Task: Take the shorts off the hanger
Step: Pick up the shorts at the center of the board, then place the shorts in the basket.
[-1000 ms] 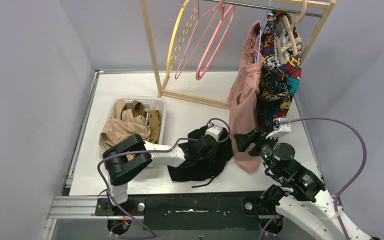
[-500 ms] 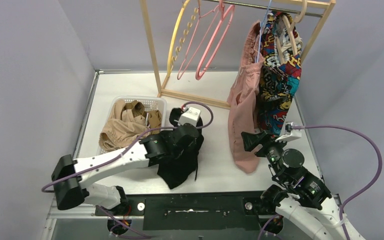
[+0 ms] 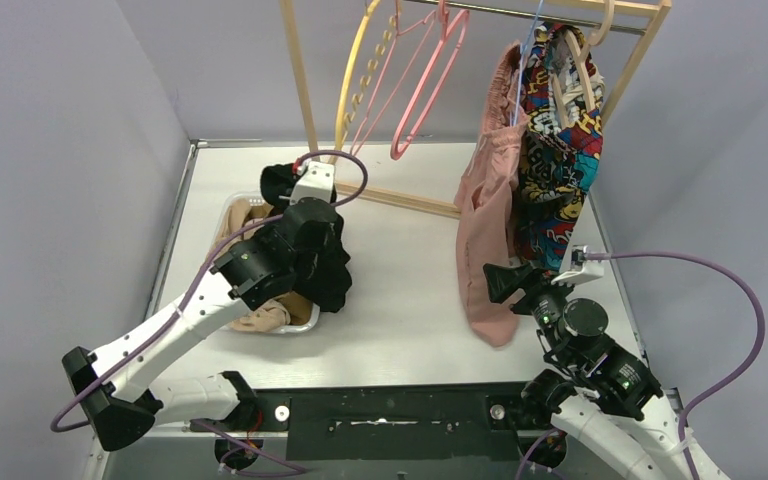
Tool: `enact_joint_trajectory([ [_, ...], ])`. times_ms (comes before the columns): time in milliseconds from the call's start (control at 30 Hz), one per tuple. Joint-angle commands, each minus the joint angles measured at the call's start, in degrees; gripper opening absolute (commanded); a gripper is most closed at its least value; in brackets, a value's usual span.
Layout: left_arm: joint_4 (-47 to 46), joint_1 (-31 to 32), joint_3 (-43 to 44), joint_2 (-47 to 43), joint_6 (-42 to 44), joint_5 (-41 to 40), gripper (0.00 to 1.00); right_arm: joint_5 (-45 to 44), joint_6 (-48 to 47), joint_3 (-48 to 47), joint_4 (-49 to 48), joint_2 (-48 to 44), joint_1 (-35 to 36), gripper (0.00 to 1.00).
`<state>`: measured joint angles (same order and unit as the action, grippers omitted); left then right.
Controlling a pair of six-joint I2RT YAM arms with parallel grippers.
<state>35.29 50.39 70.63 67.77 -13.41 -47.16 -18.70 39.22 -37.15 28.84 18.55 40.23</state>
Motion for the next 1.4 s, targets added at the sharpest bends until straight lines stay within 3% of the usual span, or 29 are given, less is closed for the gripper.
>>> enact_joint_trajectory([
  [0, -1.1, -4.3, 6.0, -4.0, 6.2, -1.1, 0.0, -1.2, 0.2, 0.2, -2.7, 1.0, 0.4, 0.78],
  [167, -3.9, -10.1, 11.0, -4.2, 13.0, 0.0, 0.0, -0.7, 0.1, 0.5, -4.0, 1.5, 0.4, 0.78],
  [367, -5.0, -17.9, 18.0, -0.6, 16.6, 6.9, 0.0, -0.2, -0.3, 0.0, -5.0, 3.1, 0.4, 0.78],
  [467, -7.0, -21.4, 11.6, 0.2, 14.8, 11.5, 0.0, -0.1, -0.3, 0.0, -5.1, 3.5, 0.4, 0.78],
  [733, -13.7, -31.3, -6.1, 4.5, 5.4, 35.4, 0.0, -0.1, -0.5, 0.4, -4.8, 3.0, 0.4, 0.79],
  [833, -14.0, -33.0, -9.4, 8.8, 3.7, 37.5, 0.0, -0.1, -0.6, 0.5, -4.8, 2.6, 0.4, 0.79],
  [967, -15.1, -37.8, -11.5, 13.7, 1.2, 46.4, 0.0, 0.1, -0.7, 0.5, -4.9, 2.6, 0.4, 0.79],
  [1167, -16.0, -39.6, -9.8, 14.2, 0.7, 47.6, 0.0, 0.2, -1.0, -0.4, -4.2, 2.6, 0.4, 0.79],
  [1367, -16.8, -42.5, -14.9, 23.7, -6.6, 46.1, 0.0, 0.6, -0.9, -0.3, -5.0, 2.7, 0.4, 0.79],
])
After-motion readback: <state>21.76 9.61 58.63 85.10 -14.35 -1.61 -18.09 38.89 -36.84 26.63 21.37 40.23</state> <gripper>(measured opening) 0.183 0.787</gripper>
